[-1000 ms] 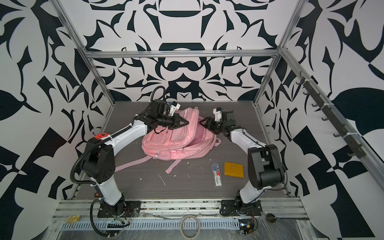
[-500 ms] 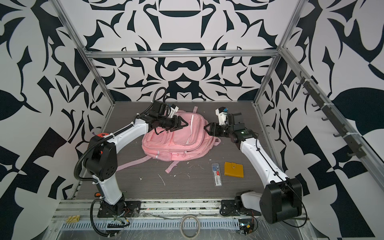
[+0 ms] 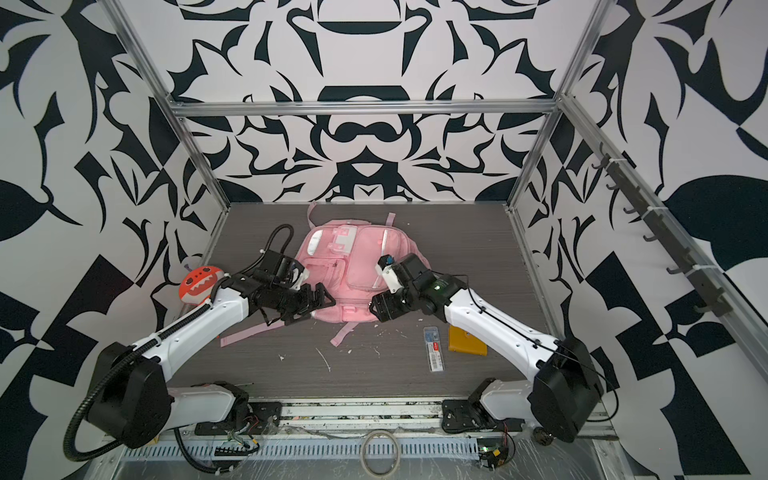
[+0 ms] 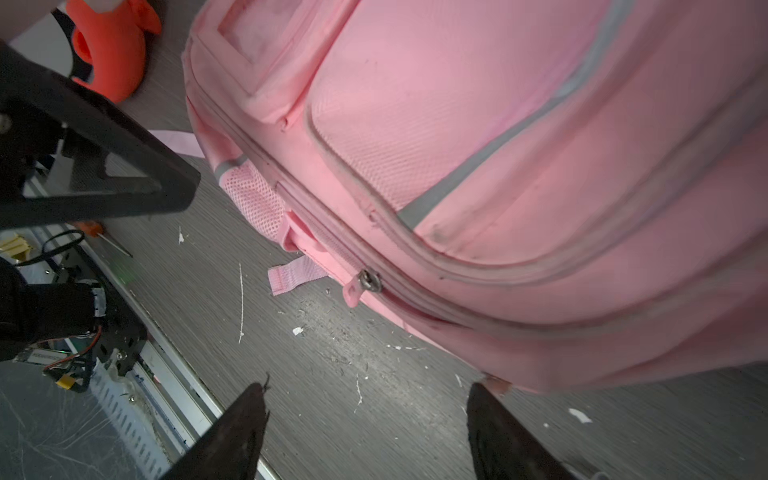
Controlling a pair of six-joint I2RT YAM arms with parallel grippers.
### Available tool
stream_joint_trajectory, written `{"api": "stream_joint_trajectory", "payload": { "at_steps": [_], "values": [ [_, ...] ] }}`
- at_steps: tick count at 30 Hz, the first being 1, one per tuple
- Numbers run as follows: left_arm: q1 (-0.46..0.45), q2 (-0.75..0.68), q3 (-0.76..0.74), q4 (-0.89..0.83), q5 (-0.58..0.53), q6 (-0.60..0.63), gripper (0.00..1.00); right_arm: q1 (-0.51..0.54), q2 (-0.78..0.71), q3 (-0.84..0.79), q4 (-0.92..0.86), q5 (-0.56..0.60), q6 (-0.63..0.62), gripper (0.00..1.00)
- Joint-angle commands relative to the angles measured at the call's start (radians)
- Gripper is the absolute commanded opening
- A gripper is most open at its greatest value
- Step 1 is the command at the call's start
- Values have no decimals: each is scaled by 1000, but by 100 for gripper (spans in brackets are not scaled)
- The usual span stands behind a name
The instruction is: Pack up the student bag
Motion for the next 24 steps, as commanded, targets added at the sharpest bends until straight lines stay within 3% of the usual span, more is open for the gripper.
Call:
{"api": "stream_joint_trajectory", "payload": {
  "at_steps": [1,7,13,17,24],
  "values": [
    [46,3,-35,112,41,-72,99,34,68,52,41,112,83,78],
    [74,86,-43,300,73,-185,98,42,183,93,80,170,146,71],
    [74,152,-64,408,86,-229,73,43,232,90,122,207,162,57],
    [74,188,-73,448,114,-230,67,58,273,120,136,212,164,57],
    [74,218,-88,512,179,-251,37,69,357,153,161,271,178,57]
  ]
}}
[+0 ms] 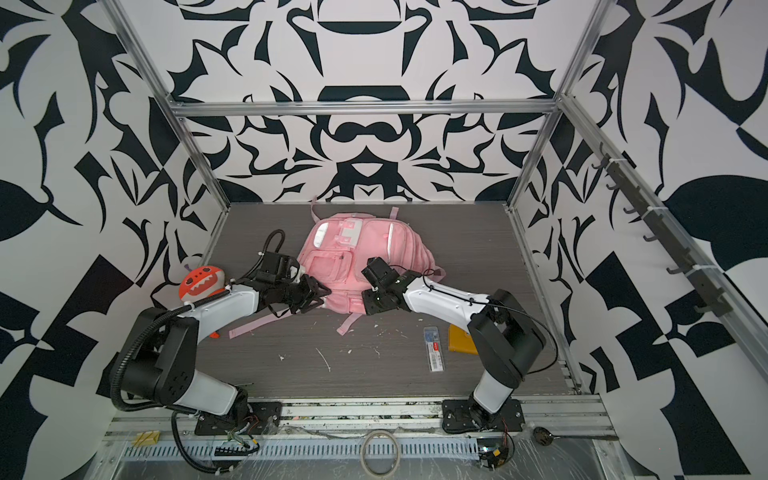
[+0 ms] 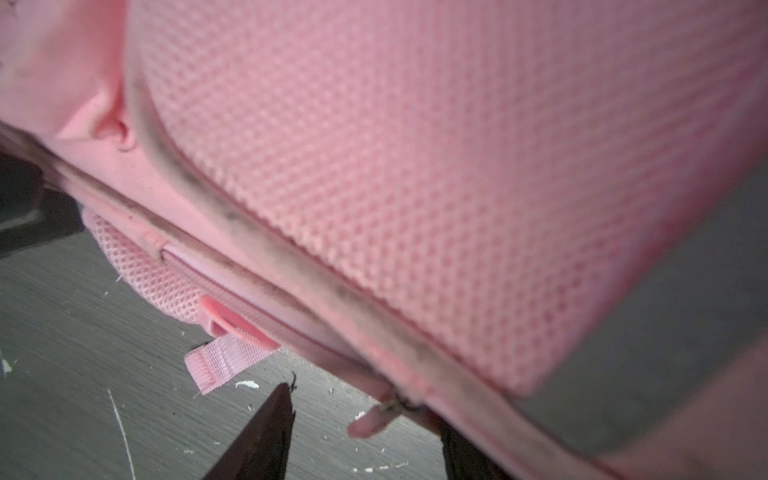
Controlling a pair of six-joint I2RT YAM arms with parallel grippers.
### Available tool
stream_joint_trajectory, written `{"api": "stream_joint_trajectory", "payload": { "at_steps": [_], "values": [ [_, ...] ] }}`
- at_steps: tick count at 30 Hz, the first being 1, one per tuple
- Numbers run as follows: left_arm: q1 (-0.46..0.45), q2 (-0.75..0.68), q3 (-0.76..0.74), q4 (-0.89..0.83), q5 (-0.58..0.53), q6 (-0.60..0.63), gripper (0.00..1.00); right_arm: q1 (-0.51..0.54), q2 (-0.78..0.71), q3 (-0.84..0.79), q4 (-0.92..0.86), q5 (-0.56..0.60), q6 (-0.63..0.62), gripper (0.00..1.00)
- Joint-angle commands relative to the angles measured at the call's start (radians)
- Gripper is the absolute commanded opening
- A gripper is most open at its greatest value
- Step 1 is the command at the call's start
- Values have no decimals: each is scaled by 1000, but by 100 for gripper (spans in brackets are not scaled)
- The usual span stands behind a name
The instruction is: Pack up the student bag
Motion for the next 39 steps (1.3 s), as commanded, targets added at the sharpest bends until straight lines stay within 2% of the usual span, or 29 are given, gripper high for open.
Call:
{"api": "stream_joint_trajectory", "payload": {
  "at_steps": [1,5,9,14,16,17,19,21,23,26,28,30,36,37,39],
  "values": [
    [-3,14,-13,70,61,-13,34,9,29,52,37,62,18,56],
    [-2,6,-8,55,70,2,26,8,72,71,10,145,8,52],
    [5,15,5,50,79,12,21,8,100,78,11,210,-15,37],
    [13,31,18,51,80,17,21,9,98,80,11,213,-41,25],
    [21,34,16,52,78,16,29,9,79,62,19,211,-57,18],
    [26,34,13,53,75,15,38,9,63,46,33,206,-66,15],
    [32,30,12,57,70,16,65,9,19,-1,72,193,-95,7],
    [33,26,21,45,56,31,89,8,-33,-50,127,134,-132,0],
    [33,30,35,42,50,47,93,8,-73,-87,166,80,-161,0],
    [33,41,46,55,39,48,93,8,-123,-125,217,-33,-215,0],
    [33,54,55,66,31,40,88,9,-147,-132,224,-103,-247,0],
    [33,71,65,91,23,32,60,9,-163,-130,208,-148,-272,0],
    [69,124,104,105,-32,37,3,8,-243,-151,142,-126,-293,0],
    [79,124,105,108,-38,39,0,5,-255,-153,120,-112,-300,0],
    [109,123,109,104,-48,55,0,-14,-283,-149,58,-83,-308,0]
  ]
}}
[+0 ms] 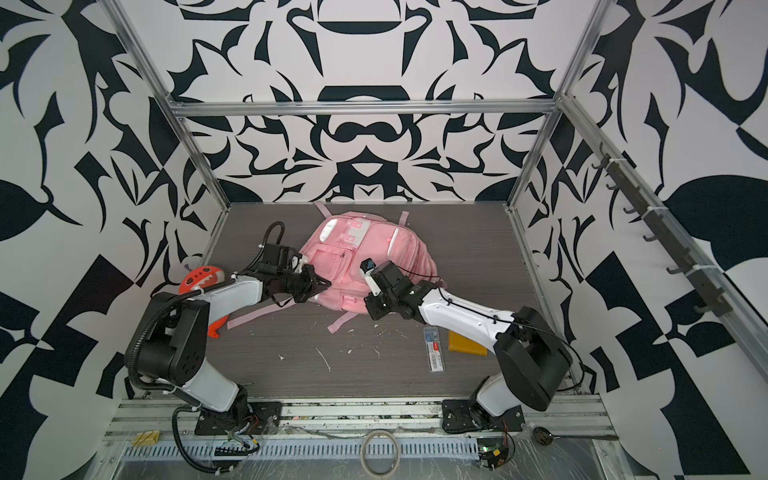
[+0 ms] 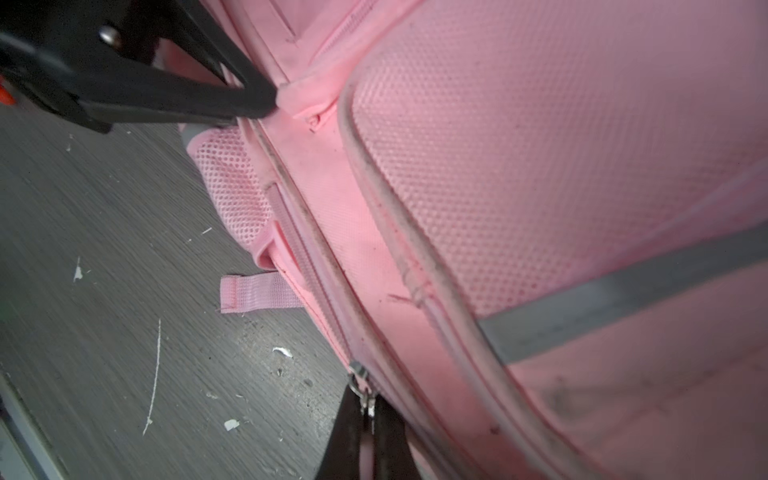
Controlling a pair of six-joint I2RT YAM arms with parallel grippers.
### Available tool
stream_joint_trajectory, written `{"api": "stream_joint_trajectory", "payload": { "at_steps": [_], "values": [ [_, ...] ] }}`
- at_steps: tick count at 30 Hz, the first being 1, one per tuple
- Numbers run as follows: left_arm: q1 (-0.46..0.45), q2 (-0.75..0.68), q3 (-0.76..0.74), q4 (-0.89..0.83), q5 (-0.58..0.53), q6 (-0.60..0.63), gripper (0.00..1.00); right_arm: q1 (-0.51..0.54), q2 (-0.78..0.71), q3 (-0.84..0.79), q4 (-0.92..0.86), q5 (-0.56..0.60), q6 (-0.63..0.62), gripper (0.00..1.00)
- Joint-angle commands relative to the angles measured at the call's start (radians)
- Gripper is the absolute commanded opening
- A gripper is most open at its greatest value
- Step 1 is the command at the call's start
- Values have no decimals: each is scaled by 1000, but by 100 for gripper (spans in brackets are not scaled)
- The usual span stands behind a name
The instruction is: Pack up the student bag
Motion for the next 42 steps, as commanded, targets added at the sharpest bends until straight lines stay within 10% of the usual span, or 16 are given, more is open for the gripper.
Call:
{"api": "stream_joint_trajectory", "payload": {
  "at_steps": [1,15,16,20,21,30,42],
  "values": [
    [66,14,29,13,-104,40,0,-29,-91,-5,-112,17,-39,0],
    [189,136,257,-141,-146,255,0,-282,-154,60,-288,-30,-193,0],
    [179,149,295,-163,-134,271,6,-275,-141,73,-277,-57,-201,0],
    [98,163,470,-375,-127,357,94,-217,-96,127,-207,-108,-211,0],
    [81,150,480,-404,-101,346,99,-206,-81,146,-198,-110,-201,0],
    [-36,-119,164,-400,-3,144,100,-124,37,302,-130,-63,-48,0],
    [-45,-84,-84,229,70,-209,96,-8,116,335,33,-149,137,0]
  ]
}}
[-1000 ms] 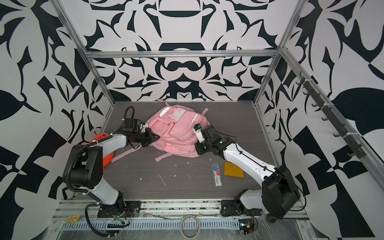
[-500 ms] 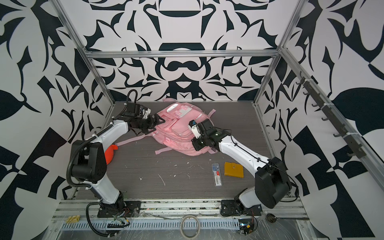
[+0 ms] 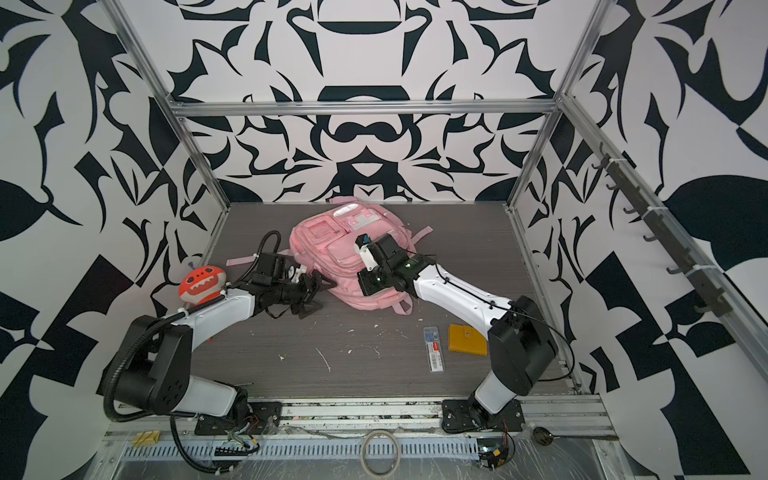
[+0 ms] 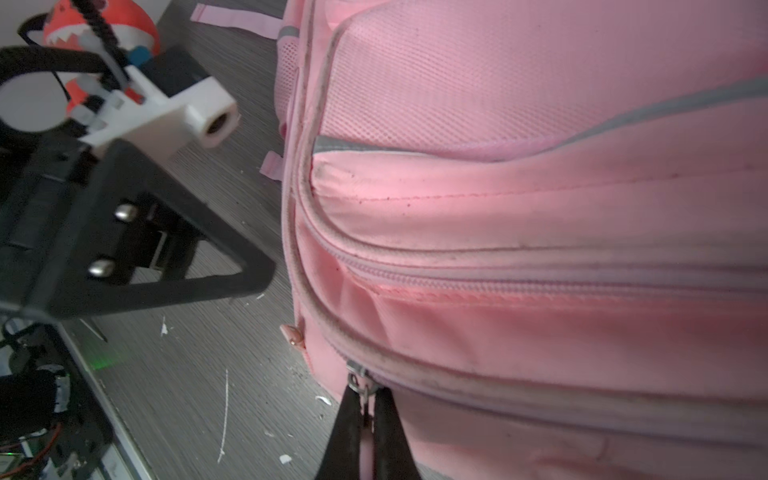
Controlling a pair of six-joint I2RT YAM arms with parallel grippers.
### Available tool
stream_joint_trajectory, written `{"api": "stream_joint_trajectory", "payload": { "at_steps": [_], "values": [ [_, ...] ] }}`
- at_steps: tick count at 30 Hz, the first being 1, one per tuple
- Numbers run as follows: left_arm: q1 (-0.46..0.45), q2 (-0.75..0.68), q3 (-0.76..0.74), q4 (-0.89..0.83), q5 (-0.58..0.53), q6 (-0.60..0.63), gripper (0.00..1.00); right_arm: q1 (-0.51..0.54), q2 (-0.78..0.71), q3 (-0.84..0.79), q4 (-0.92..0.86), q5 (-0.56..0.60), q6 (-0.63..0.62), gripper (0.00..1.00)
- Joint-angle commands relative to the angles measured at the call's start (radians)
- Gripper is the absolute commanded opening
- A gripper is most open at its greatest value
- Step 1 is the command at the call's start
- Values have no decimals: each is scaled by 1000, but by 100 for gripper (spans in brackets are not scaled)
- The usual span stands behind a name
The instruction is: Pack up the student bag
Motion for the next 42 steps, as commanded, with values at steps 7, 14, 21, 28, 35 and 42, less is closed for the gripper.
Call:
{"api": "stream_joint_trajectory", "payload": {
  "at_steps": [7,14,21,28,35,42],
  "values": [
    [-6,138,30,348,-18,-153,39,61,1,54,183,-39,116,0],
    [92,100,27,271,-36,-94,0,58,-42,43,76,30,54,0],
    [249,69,57,72,12,55,0,-85,-114,-18,-79,119,-49,0],
    [318,85,133,-80,-9,211,0,-287,-118,-31,-114,98,-171,0],
    [276,92,294,-275,-46,348,55,-239,-80,24,-83,5,-269,0],
    [64,-23,328,-467,-93,295,91,-73,-28,78,-4,-49,-240,0]
  ]
}}
